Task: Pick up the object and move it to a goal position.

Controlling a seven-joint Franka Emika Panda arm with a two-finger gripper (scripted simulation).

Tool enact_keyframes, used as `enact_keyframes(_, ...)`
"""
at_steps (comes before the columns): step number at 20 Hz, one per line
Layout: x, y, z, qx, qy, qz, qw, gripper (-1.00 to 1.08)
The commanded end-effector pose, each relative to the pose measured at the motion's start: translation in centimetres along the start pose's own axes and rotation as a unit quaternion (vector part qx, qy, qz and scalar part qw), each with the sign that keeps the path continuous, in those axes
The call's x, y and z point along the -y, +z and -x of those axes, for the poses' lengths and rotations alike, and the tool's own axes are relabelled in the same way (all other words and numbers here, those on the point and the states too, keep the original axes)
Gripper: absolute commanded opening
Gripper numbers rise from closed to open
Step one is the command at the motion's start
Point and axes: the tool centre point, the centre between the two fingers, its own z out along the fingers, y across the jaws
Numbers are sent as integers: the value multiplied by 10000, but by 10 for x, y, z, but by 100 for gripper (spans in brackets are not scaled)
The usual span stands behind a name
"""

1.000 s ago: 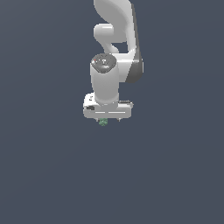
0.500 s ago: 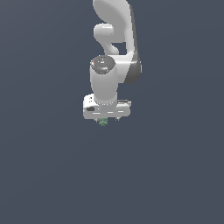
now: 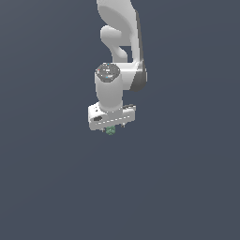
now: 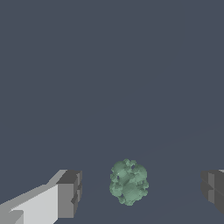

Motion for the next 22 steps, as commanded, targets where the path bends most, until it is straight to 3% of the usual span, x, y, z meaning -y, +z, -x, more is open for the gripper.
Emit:
enact_keyframes(1,-1,6,6,-7,-323,11,9995,100)
enact_keyframes(9,-4,25,27,-27,-1353,42,9908,100)
enact_keyframes(22,-5,48,54,-56,-2655,73,9641,100)
